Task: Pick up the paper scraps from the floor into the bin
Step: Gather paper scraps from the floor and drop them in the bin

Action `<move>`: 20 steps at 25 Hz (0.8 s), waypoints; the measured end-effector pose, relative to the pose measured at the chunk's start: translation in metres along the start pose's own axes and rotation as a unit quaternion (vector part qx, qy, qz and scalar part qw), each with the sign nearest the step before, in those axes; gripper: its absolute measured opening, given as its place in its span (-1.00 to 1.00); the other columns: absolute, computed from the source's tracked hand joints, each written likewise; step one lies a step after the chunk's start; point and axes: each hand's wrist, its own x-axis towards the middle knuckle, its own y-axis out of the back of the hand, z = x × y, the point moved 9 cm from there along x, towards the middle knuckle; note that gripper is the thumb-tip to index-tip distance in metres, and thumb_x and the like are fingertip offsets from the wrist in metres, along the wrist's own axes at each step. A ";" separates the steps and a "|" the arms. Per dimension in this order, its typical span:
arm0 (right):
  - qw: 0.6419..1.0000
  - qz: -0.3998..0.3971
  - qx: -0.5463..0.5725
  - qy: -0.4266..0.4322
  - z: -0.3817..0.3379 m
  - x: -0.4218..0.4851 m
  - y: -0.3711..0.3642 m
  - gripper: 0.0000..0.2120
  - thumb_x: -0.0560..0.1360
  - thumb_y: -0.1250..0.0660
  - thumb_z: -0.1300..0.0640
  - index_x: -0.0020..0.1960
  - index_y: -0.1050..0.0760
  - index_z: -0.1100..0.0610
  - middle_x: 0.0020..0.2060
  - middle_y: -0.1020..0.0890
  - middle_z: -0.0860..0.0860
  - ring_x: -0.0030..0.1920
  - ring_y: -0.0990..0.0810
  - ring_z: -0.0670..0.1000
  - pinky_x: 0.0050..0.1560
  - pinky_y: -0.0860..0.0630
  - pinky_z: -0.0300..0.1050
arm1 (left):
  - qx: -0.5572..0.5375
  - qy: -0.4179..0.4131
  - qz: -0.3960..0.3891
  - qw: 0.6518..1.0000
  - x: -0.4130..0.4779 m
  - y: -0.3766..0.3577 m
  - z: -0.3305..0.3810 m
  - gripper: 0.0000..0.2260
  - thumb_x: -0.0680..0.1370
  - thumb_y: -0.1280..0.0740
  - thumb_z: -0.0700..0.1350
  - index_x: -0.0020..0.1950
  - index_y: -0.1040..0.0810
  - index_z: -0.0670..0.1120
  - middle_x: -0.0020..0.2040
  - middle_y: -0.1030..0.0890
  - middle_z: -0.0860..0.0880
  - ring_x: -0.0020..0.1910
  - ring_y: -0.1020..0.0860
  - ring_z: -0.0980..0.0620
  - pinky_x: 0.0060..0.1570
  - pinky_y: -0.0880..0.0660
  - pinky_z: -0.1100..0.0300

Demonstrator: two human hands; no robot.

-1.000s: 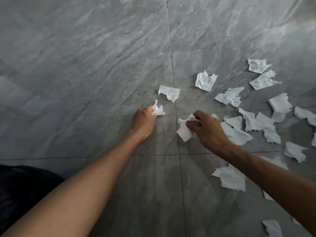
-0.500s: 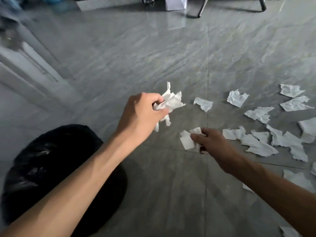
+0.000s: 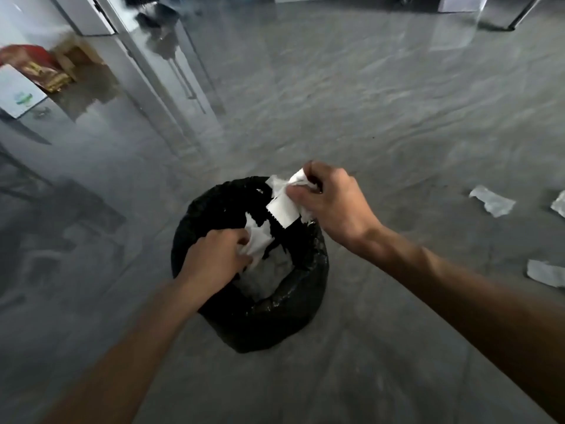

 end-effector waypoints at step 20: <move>0.945 -0.094 -0.119 -0.289 0.102 -0.029 0.046 -0.76 0.40 -0.27 0.14 -0.27 -0.57 0.31 -0.55 -0.62 0.18 -0.61 -0.56 0.02 -0.62 -0.39 -0.30 | -0.101 -0.084 0.046 0.990 0.013 0.020 0.096 -0.83 0.49 -0.27 0.04 0.07 -0.54 0.18 -0.03 -0.64 0.12 -0.09 -0.59 0.00 -0.27 -0.40 0.15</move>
